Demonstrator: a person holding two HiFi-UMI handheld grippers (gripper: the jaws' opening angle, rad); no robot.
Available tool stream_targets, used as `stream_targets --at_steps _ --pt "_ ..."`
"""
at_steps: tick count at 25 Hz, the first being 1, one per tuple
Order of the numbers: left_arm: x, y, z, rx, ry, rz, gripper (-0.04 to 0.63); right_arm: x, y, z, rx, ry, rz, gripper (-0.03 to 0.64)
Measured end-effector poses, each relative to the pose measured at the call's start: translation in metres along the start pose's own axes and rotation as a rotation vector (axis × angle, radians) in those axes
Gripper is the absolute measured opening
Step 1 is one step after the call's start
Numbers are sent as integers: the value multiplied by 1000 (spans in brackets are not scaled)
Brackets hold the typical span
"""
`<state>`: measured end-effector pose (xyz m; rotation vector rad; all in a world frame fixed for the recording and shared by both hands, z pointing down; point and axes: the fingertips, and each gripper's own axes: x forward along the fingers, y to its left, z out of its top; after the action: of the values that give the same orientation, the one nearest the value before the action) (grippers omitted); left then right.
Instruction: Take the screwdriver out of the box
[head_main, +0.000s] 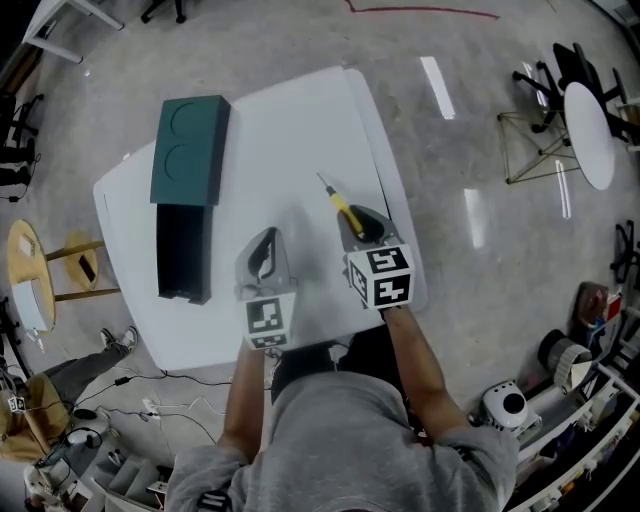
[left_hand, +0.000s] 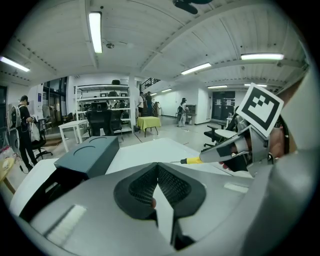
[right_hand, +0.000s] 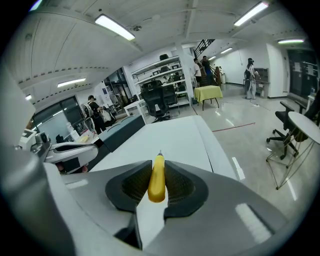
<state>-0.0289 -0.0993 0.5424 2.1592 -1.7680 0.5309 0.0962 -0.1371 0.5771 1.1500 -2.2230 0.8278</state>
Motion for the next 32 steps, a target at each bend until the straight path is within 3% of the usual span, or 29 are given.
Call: stream_targets --at_steps 20,32 --pt "42 -13 -33 -16 77 -34 11 45 -17 -29 20 68 39 81" --pt "49 -11 -41 -31 97 -32 11 57 -15 -40 -8 139 17 83"
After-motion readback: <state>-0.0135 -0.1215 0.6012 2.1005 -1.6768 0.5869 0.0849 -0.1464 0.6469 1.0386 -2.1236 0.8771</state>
